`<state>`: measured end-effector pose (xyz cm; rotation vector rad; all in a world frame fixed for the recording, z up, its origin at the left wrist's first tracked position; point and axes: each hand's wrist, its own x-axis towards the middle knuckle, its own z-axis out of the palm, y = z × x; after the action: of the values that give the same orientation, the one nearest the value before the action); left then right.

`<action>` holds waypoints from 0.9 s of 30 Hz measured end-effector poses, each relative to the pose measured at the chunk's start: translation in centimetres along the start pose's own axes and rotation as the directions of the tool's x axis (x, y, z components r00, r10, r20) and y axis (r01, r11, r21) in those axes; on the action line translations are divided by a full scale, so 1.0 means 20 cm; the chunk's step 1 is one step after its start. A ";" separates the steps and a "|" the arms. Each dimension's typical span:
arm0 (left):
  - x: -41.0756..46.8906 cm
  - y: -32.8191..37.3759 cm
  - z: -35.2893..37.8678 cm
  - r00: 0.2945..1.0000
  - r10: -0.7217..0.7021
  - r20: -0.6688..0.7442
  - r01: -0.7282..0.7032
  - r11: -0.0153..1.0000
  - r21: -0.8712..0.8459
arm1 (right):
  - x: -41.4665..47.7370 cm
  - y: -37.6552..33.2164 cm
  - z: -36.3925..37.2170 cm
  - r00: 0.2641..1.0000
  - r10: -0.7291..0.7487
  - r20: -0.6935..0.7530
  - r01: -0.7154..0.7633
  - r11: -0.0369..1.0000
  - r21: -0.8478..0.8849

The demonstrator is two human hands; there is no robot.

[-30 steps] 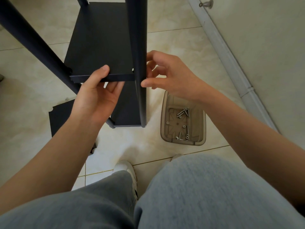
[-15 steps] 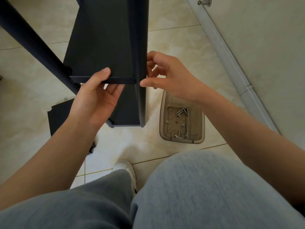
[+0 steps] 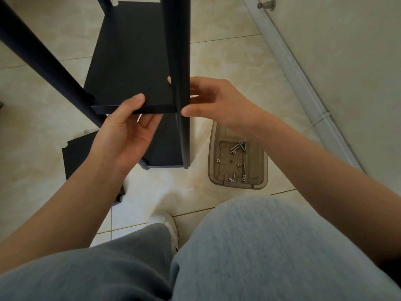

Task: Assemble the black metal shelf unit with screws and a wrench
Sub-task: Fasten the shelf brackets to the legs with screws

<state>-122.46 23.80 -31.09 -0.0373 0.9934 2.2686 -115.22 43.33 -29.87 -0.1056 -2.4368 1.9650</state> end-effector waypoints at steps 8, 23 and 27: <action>-0.05 -0.02 -0.04 0.998 -0.031 0.055 0.030 0.999 0.029 | -0.04 0.02 0.02 1.000 0.030 -0.008 -0.029 0.997 0.072; -0.08 -0.04 -0.05 0.997 -0.066 0.046 0.065 0.997 0.029 | -0.07 0.06 0.01 1.000 -0.006 -0.004 0.007 0.990 0.140; -0.07 -0.03 -0.06 0.996 -0.086 0.034 0.085 0.995 0.045 | -0.06 0.05 0.01 1.000 -0.020 0.005 0.020 0.991 0.133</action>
<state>-121.16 22.56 -31.88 -0.0203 1.0029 2.1620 -113.93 43.23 -30.87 -0.0729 -2.2930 2.1151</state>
